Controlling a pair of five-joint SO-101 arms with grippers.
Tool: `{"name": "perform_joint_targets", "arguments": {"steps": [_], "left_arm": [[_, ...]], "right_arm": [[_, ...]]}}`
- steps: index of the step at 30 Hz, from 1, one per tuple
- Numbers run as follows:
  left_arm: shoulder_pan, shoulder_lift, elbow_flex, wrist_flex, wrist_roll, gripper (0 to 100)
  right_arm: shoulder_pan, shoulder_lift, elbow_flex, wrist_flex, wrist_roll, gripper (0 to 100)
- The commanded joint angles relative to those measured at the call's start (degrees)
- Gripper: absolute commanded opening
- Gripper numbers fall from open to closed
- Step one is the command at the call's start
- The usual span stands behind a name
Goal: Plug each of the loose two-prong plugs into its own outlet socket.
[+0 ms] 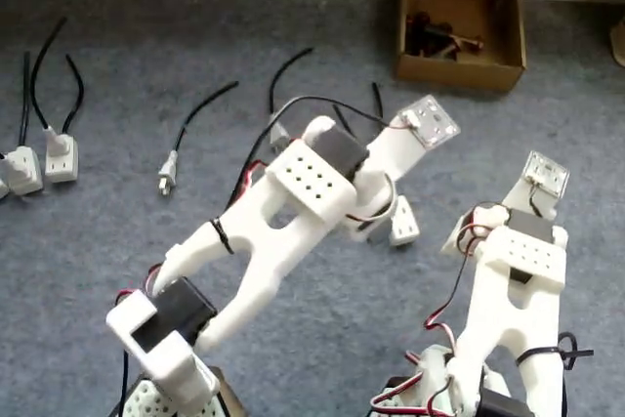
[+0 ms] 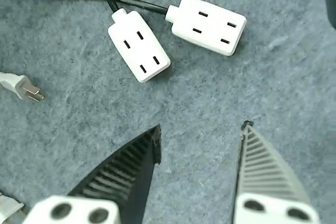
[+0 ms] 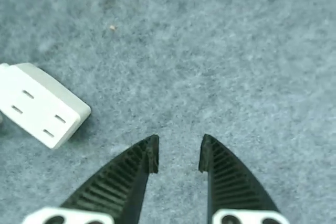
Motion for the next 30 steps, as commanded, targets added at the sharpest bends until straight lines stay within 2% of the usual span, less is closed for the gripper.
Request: {"name": "perform_joint_targets", "arguments": {"steps": [1, 12, 22, 30], "left_arm": [[1.0, 5.7, -7.8, -0.7, 2.2, 23], [-0.1, 26.7, -29.8, 1.5, 3.3, 23], [-6.9, 38.5, -48.8, 10.2, 3.2, 26], [-7.3, 43.6, -52.4, 11.1, 3.3, 26]], "right_arm": [[2.4, -1.4, -0.6, -0.9, 1.8, 13.5], [5.1, -1.4, -0.4, -4.5, 1.7, 13.5], [4.8, -1.4, 0.0, -4.5, 1.7, 13.5], [4.7, -1.4, 0.7, -4.5, 2.0, 13.5]]}}
